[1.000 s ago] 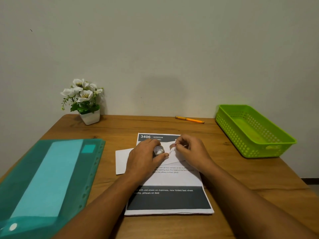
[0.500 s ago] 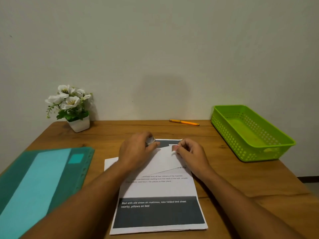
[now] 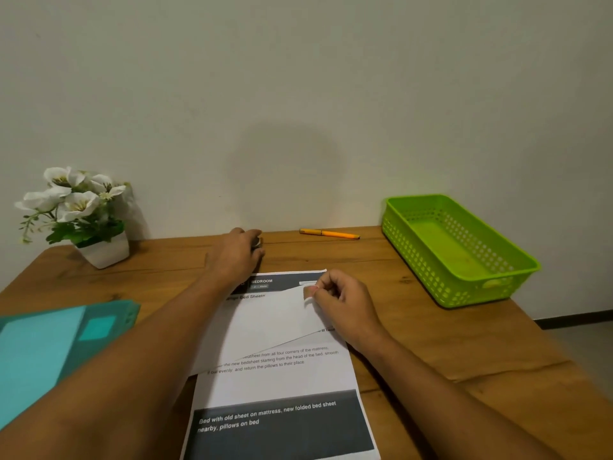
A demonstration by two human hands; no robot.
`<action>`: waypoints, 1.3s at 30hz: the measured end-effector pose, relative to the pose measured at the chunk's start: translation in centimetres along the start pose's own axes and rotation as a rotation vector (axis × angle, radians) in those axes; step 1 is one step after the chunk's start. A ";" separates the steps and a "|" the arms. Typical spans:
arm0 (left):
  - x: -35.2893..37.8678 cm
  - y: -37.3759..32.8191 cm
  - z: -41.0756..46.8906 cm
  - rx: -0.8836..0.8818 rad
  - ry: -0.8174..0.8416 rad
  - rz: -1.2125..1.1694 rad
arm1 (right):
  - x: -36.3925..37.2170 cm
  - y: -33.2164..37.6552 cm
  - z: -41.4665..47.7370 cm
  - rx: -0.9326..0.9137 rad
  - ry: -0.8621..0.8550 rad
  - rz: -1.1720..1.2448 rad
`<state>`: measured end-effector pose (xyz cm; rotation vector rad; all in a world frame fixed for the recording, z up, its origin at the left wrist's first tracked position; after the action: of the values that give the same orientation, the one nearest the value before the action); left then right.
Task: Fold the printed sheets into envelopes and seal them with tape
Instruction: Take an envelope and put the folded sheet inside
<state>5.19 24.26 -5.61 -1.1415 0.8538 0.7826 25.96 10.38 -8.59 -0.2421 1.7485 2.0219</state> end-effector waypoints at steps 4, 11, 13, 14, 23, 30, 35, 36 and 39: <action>-0.8 -1.2 -2.3 0.053 -0.107 0.023 | 0.0 0.1 -0.1 0.006 -0.008 -0.004; 0.8 -4.7 -12.2 0.253 0.020 -0.200 | -0.3 0.0 0.2 0.053 0.012 0.070; 1.5 -4.1 -13.2 0.258 0.043 -0.159 | -0.4 0.4 0.1 0.081 0.027 0.073; 1.5 -3.9 -13.3 0.253 0.040 -0.159 | -0.4 0.6 0.1 0.097 0.036 0.075; 1.2 -4.1 -13.4 0.192 0.043 -0.212 | -1.7 2.2 2.1 0.234 0.204 -0.052; 1.4 -3.8 -13.5 0.171 0.041 -0.260 | -0.4 2.8 4.1 0.211 0.359 -0.373; 1.3 -3.9 -13.5 0.201 0.022 -0.258 | -0.2 3.1 5.5 0.219 0.465 -0.475; 1.3 -3.9 -13.5 0.205 0.020 -0.255 | -0.2 3.2 5.7 0.226 0.480 -0.485; 1.3 -3.9 -13.5 0.208 0.029 -0.244 | -0.2 3.4 6.1 0.236 0.518 -0.512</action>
<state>6.91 10.45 -7.64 -1.0502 0.7829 0.4659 25.60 15.97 -4.40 -1.0904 1.9354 1.4440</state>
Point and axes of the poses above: each hand's wrist, its own z-axis towards the middle knuckle, its own x-axis out of the palm, y = z × x, the point moved 1 cm from there along z, towards the middle knuckle, and after that the axes turned 9 degrees about -z, right-handed, at the moved point
